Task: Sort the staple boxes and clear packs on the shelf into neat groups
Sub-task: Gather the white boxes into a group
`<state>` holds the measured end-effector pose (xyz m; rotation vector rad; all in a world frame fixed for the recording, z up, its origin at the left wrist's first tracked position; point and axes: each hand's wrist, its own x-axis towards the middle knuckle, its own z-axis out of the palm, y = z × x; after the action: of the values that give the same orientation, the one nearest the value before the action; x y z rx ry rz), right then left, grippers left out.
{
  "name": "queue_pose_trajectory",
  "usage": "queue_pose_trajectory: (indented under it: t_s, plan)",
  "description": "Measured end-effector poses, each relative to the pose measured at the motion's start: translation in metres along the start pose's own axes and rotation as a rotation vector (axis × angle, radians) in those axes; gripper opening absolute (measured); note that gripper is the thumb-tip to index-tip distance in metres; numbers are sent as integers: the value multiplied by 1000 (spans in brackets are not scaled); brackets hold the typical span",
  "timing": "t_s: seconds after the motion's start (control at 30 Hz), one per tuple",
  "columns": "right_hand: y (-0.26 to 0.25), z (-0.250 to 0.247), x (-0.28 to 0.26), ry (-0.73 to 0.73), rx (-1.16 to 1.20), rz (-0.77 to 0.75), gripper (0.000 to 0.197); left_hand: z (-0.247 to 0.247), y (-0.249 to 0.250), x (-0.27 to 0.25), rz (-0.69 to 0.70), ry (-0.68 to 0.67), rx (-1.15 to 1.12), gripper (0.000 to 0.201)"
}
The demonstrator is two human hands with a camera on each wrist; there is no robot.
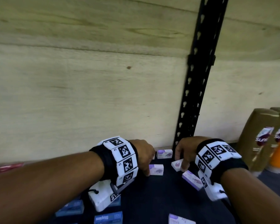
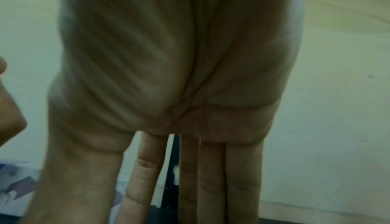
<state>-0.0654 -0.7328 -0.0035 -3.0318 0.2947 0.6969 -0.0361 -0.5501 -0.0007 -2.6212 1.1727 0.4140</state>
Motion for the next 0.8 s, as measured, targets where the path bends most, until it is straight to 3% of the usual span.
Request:
queue_pose_trajectory:
  t_s: [0.3,0.47,0.63,0.8]
  plan:
    - [-12,0,-5,49,1,35,42,0,-8,-12,5,-18,-4,39]
    - [-14,-3,-3,78,66,38,52,1,-13,-13,-2,-28,27,38]
    - [-19,-9,-5,44,311,-39,28,-2,-14,-13,23,-43,37,37]
    - [-16,-7,-1,-60,452,-87,27,-3,-14,-11,13,-50,22,39]
